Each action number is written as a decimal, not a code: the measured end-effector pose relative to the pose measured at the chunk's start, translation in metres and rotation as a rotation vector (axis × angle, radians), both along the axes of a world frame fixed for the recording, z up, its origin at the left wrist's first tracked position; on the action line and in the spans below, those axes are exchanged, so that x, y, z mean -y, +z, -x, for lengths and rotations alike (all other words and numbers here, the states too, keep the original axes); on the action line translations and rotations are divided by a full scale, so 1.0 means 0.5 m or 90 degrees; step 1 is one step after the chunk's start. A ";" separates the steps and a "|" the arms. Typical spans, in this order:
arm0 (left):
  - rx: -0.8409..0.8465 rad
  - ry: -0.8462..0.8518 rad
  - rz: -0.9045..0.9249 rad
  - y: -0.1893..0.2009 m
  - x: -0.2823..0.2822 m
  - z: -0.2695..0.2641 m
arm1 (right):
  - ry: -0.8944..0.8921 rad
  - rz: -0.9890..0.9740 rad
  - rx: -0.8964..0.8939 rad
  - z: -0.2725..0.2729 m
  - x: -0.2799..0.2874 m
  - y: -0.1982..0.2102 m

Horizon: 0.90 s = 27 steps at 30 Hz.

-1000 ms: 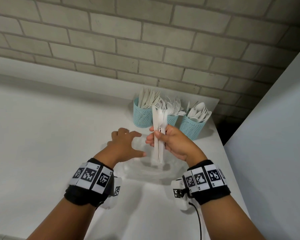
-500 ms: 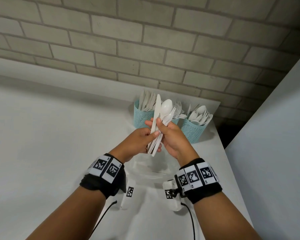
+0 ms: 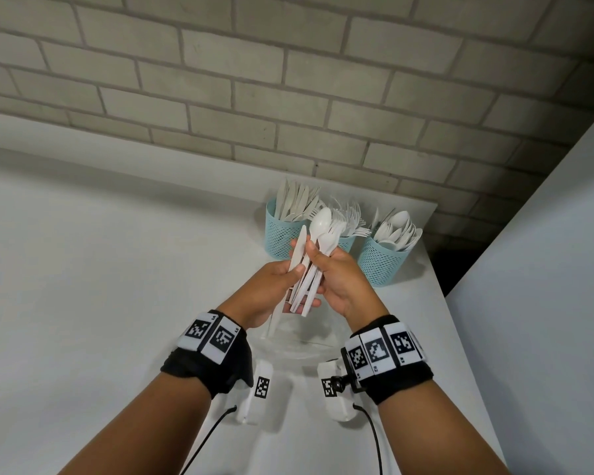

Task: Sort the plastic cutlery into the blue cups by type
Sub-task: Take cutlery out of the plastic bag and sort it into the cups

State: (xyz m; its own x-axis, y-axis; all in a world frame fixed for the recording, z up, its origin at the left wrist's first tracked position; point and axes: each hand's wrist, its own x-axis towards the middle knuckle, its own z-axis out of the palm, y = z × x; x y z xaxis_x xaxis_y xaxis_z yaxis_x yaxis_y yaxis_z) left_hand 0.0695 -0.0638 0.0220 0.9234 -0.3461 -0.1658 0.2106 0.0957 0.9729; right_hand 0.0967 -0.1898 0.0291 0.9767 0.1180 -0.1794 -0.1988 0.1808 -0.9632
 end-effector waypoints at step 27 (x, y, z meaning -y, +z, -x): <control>0.015 0.158 -0.060 -0.005 0.029 -0.032 | -0.383 -0.069 0.234 -0.153 0.090 0.133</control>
State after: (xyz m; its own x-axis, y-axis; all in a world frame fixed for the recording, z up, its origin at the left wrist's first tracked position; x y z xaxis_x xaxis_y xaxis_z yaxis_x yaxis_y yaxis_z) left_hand 0.0856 -0.0784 0.0194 0.9821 -0.0928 -0.1640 0.1691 0.0495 0.9844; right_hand 0.1734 -0.2346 0.0956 0.8732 -0.4615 0.1568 0.3001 0.2555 -0.9191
